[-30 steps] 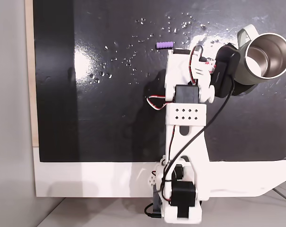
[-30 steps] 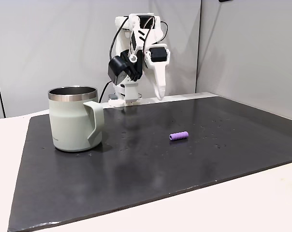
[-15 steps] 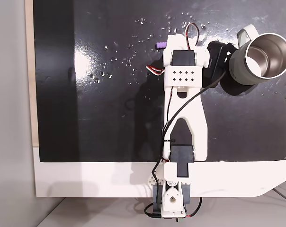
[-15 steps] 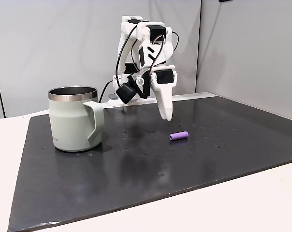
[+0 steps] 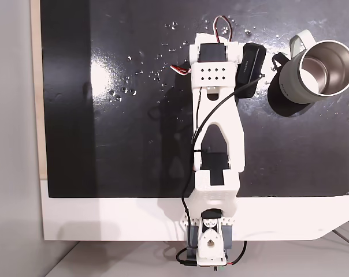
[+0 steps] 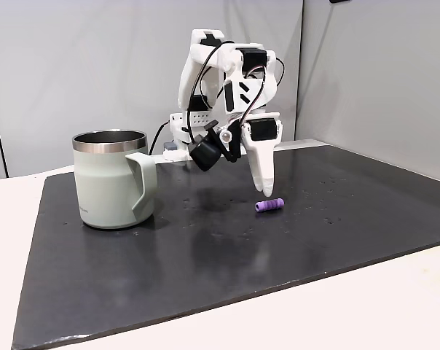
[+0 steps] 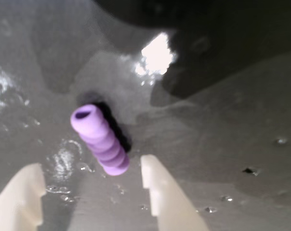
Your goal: Grasp a pengrip and put it in the cup.
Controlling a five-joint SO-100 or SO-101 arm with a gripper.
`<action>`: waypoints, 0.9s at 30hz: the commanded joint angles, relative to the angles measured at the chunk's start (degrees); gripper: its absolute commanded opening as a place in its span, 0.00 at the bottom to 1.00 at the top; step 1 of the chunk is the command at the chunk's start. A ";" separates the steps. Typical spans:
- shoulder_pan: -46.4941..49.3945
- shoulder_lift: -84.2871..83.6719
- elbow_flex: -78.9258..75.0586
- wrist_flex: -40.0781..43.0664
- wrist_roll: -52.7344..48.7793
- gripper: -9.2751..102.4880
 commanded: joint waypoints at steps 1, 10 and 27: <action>-0.53 -0.70 -5.71 1.32 0.35 0.26; -0.44 -7.47 -12.57 4.48 0.35 0.26; 0.18 -7.03 -15.38 7.03 0.79 0.11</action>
